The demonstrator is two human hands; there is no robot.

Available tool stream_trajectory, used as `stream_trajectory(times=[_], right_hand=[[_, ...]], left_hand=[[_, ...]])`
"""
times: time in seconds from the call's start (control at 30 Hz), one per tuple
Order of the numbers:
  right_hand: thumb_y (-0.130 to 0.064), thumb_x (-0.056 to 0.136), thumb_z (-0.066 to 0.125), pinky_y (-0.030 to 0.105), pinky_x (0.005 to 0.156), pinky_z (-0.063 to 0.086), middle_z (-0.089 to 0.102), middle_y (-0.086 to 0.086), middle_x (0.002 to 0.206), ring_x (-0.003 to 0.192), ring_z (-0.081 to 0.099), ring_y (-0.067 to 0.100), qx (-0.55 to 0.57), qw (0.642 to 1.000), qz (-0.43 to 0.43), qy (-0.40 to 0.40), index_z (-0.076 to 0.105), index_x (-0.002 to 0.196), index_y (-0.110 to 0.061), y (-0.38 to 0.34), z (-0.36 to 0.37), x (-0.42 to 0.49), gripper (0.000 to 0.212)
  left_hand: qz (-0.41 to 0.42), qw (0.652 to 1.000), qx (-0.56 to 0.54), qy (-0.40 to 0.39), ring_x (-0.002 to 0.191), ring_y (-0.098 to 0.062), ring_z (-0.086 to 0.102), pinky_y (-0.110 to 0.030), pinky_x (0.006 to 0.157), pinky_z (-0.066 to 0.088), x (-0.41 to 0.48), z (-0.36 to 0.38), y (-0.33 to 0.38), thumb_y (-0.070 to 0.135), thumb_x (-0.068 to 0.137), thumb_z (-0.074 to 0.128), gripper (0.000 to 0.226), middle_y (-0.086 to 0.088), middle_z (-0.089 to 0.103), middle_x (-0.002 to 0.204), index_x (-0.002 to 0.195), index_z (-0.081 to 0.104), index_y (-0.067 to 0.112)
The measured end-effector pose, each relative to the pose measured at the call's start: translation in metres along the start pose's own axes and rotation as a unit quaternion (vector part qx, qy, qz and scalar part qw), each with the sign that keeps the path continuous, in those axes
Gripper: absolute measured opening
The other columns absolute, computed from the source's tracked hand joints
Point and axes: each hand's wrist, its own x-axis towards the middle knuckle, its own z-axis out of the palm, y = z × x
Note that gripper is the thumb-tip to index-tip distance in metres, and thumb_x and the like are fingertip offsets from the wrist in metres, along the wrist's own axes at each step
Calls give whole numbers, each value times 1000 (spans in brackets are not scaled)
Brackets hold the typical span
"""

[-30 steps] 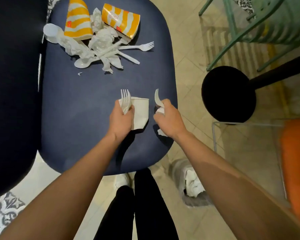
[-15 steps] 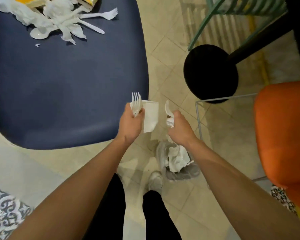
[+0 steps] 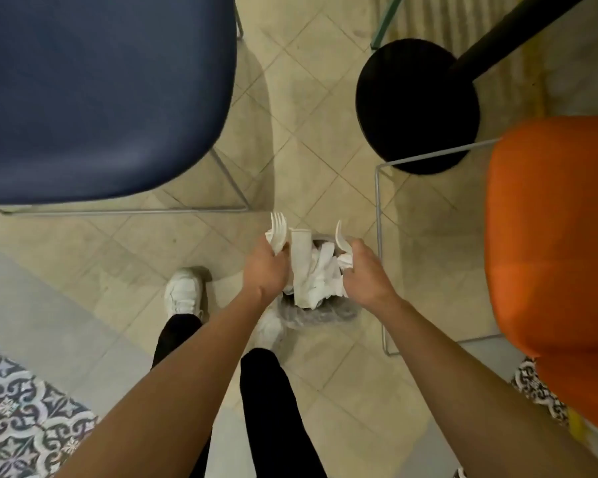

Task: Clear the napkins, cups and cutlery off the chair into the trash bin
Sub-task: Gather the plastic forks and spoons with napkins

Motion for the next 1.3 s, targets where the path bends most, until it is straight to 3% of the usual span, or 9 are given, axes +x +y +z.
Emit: stream_trajectory(times=[0.13, 0.33, 0.53, 0.63, 0.83, 0.93, 1.03, 1.13, 1.3], right_hand=[[3, 88, 38, 32, 81, 42, 49, 12, 122, 103, 49, 26, 21, 998, 45, -24, 37, 130, -10, 26, 16, 5, 44], [3, 89, 38, 27, 78, 40, 51, 17, 120, 102, 52, 27, 38, 995, 70, -53, 38, 129, -4, 62, 46, 24, 41], [-13, 98, 35, 23, 75, 37, 53, 14, 123, 98, 52, 22, 41, 994, 79, -68, 35, 135, -8, 86, 80, 63, 37], [-17, 99, 36, 35, 94, 44, 52, 12, 129, 114, 51, 27, 39, 995, 65, -60, 32, 140, -12, 95, 101, 86, 42], [-35, 98, 37, 41, 106, 27, 36, 14, 137, 126, 32, 30, -207, 976, 63, 28, 27, 144, -20, 115, 136, 106, 49], [-39, 97, 36, 42, 95, 34, 37, 13, 134, 120, 39, 31, -143, 985, 96, 25, 26, 143, -23, 123, 150, 113, 49], [-23, 96, 40, 33, 84, 35, 39, 17, 135, 115, 46, 33, -107, 994, 32, 13, 32, 141, -16, 131, 164, 121, 46], [-23, 98, 39, 34, 92, 40, 44, 17, 133, 113, 50, 33, -87, 994, 65, 21, 37, 138, -14, 136, 168, 131, 42], [-7, 94, 46, 35, 95, 44, 50, 19, 125, 111, 52, 30, -50, 994, 88, 46, 44, 136, -8, 128, 156, 133, 42]], left_hand=[[-40, 998, 36, -37, 84, -28, 62, -46, 72, 55, 3, 26, -18, 21, 94, 44, 25, -10, 60, 98, 117, 42, 12], [-97, 990, 84, -63, 83, -30, 61, -41, 75, 54, 21, 61, -59, 22, 94, 42, 44, -10, 57, 99, 136, 31, 14], [-89, 978, 167, -84, 73, -21, 46, -30, 63, 33, 52, 83, -100, 20, 95, 40, 18, -10, 53, 92, 111, 35, 13], [-69, 982, 158, -82, 69, -19, 48, -29, 56, 32, 73, 98, -109, 18, 96, 39, 15, -12, 56, 96, 109, 36, 11], [-51, 984, 166, -41, 116, -33, 48, -34, 94, 40, 100, 127, -126, 11, 94, 38, 39, -22, 47, 128, 130, 26, 4], [-102, 973, 206, -29, 127, -32, 37, -35, 108, 30, 114, 134, -140, 17, 95, 37, 52, -22, 36, 138, 140, 18, 1], [-89, 960, 263, -26, 118, -37, 44, -44, 105, 32, 116, 143, -151, 15, 96, 34, 42, -23, 46, 129, 135, 34, -1], [-124, 973, 194, -28, 126, -36, 37, -40, 105, 29, 122, 148, -158, 12, 91, 44, 60, -21, 34, 139, 141, 13, 0], [-135, 983, 120, -22, 134, -29, 28, -35, 108, 24, 118, 147, -151, 25, 90, 53, 72, -14, 27, 146, 143, 8, 7]])
